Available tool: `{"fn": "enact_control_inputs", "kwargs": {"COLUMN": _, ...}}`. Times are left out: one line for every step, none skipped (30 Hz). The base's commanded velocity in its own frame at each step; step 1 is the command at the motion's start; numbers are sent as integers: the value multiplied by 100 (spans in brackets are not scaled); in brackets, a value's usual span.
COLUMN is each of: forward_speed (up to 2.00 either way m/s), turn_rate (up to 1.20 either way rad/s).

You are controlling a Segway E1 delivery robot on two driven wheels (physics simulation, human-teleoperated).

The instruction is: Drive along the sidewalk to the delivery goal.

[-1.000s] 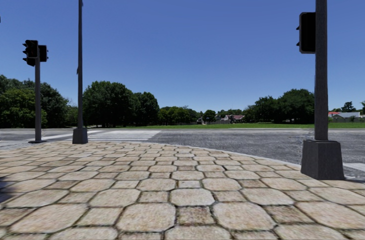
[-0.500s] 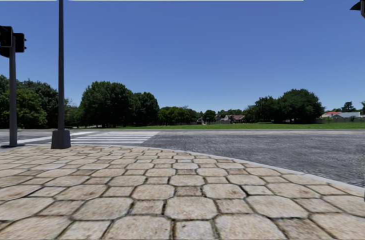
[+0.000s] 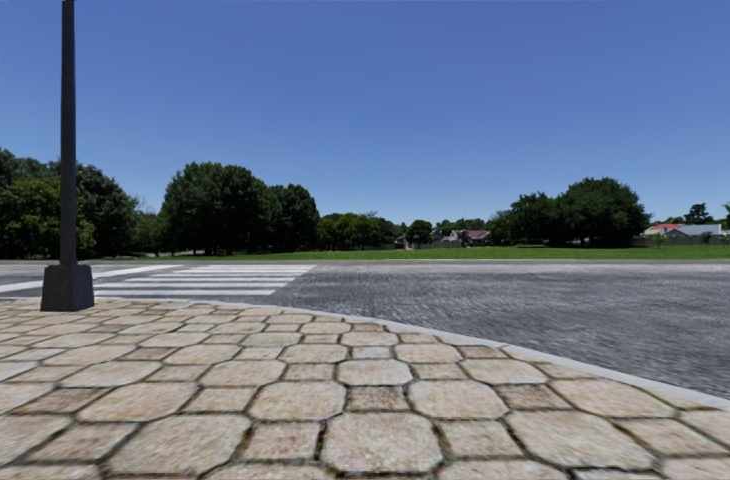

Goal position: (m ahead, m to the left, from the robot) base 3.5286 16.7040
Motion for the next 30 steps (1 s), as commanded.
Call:
{"fn": "enact_control_inputs", "kwargs": {"forward_speed": 200, "turn_rate": 56}}
{"fn": "enact_control_inputs", "kwargs": {"forward_speed": 200, "turn_rate": 68}}
{"fn": "enact_control_inputs", "kwargs": {"forward_speed": 200, "turn_rate": 68}}
{"fn": "enact_control_inputs", "kwargs": {"forward_speed": 200, "turn_rate": 73}}
{"fn": "enact_control_inputs", "kwargs": {"forward_speed": 200, "turn_rate": 74}}
{"fn": "enact_control_inputs", "kwargs": {"forward_speed": 200, "turn_rate": 74}}
{"fn": "enact_control_inputs", "kwargs": {"forward_speed": 200, "turn_rate": 74}}
{"fn": "enact_control_inputs", "kwargs": {"forward_speed": 200, "turn_rate": 74}}
{"fn": "enact_control_inputs", "kwargs": {"forward_speed": 200, "turn_rate": 74}}
{"fn": "enact_control_inputs", "kwargs": {"forward_speed": 200, "turn_rate": 74}}
{"fn": "enact_control_inputs", "kwargs": {"forward_speed": 200, "turn_rate": 74}}
{"fn": "enact_control_inputs", "kwargs": {"forward_speed": 200, "turn_rate": 74}}
{"fn": "enact_control_inputs", "kwargs": {"forward_speed": 200, "turn_rate": 74}}
{"fn": "enact_control_inputs", "kwargs": {"forward_speed": 200, "turn_rate": 74}}
{"fn": "enact_control_inputs", "kwargs": {"forward_speed": 200, "turn_rate": 74}}
{"fn": "enact_control_inputs", "kwargs": {"forward_speed": 200, "turn_rate": 73}}
{"fn": "enact_control_inputs", "kwargs": {"forward_speed": 200, "turn_rate": 73}}
{"fn": "enact_control_inputs", "kwargs": {"forward_speed": 200, "turn_rate": 73}}
{"fn": "enact_control_inputs", "kwargs": {"forward_speed": 200, "turn_rate": 73}}
{"fn": "enact_control_inputs", "kwargs": {"forward_speed": 200, "turn_rate": 73}}
{"fn": "enact_control_inputs", "kwargs": {"forward_speed": 200, "turn_rate": 73}}
{"fn": "enact_control_inputs", "kwargs": {"forward_speed": 200, "turn_rate": 73}}
{"fn": "enact_control_inputs", "kwargs": {"forward_speed": 200, "turn_rate": 73}}
{"fn": "enact_control_inputs", "kwargs": {"forward_speed": 200, "turn_rate": 73}}
{"fn": "enact_control_inputs", "kwargs": {"forward_speed": 200, "turn_rate": 73}}
{"fn": "enact_control_inputs", "kwargs": {"forward_speed": 200, "turn_rate": 73}}
{"fn": "enact_control_inputs", "kwargs": {"forward_speed": 200, "turn_rate": 73}}
{"fn": "enact_control_inputs", "kwargs": {"forward_speed": 200, "turn_rate": 73}}
{"fn": "enact_control_inputs", "kwargs": {"forward_speed": 200, "turn_rate": 73}}
{"fn": "enact_control_inputs", "kwargs": {"forward_speed": 200, "turn_rate": 73}}
